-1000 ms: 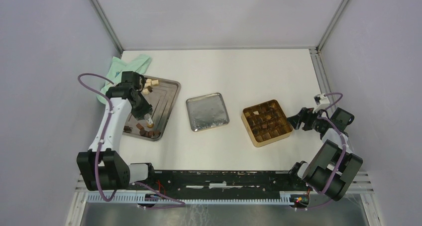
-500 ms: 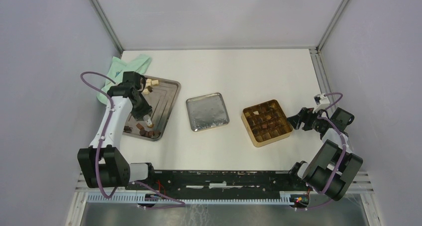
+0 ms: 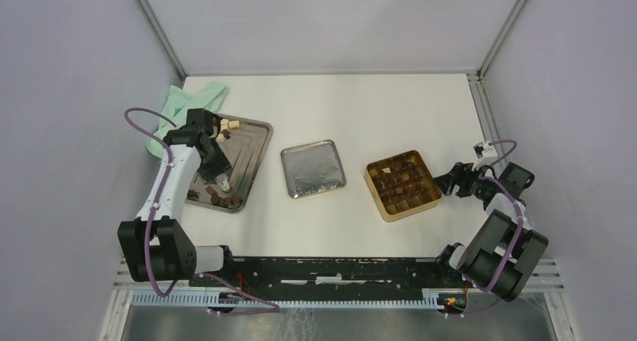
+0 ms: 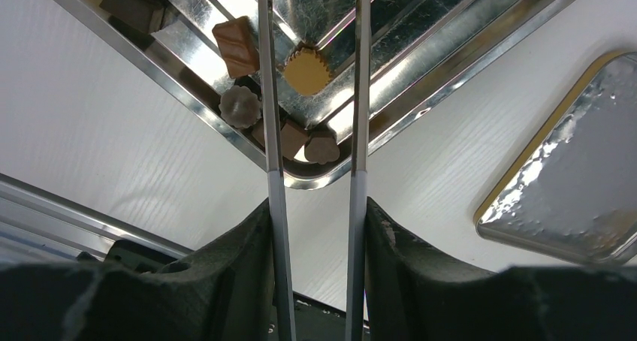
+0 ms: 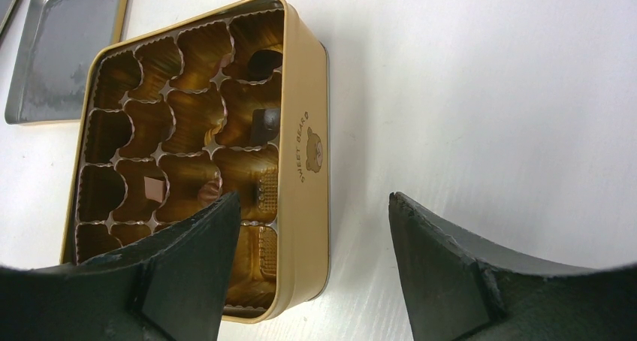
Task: Pack the chocolate
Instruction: Pick up the fake chocolate from the plate.
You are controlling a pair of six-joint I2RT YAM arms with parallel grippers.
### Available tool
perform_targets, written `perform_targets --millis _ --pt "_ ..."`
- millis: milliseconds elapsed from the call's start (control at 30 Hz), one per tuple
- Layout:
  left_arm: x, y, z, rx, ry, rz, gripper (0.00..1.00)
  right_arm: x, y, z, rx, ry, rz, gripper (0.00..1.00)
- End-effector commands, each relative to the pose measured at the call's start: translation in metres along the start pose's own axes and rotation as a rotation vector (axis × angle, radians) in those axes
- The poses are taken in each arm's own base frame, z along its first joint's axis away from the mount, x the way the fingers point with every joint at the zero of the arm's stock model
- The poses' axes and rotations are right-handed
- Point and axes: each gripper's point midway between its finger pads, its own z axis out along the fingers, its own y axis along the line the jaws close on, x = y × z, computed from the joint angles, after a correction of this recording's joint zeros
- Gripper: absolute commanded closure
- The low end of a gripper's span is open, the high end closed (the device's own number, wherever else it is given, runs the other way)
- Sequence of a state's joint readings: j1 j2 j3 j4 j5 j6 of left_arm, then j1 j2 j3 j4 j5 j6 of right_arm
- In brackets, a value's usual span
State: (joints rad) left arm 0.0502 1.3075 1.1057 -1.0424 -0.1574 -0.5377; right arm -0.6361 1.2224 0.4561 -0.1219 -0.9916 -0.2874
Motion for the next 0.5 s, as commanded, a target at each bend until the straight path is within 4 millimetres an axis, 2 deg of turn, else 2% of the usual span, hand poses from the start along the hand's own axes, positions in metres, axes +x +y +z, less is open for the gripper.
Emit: perform_targets --millis 0,233,467 --pt "-0.003 0.004 0.007 -0.013 -0.017 0.039 0.52 -0.017 -0.002 -0.001 -0.010 -0.031 -0.053 0.22" --pt "-0.003 -0.001 0.016 0.002 -0.003 0.044 0.53 -0.017 -0.002 -0.001 -0.010 -0.031 -0.055 0.22" --pt "-0.004 0.000 0.021 -0.009 -0.002 0.044 0.66 -0.017 -0.002 -0.001 -0.010 -0.030 -0.055 0.22"
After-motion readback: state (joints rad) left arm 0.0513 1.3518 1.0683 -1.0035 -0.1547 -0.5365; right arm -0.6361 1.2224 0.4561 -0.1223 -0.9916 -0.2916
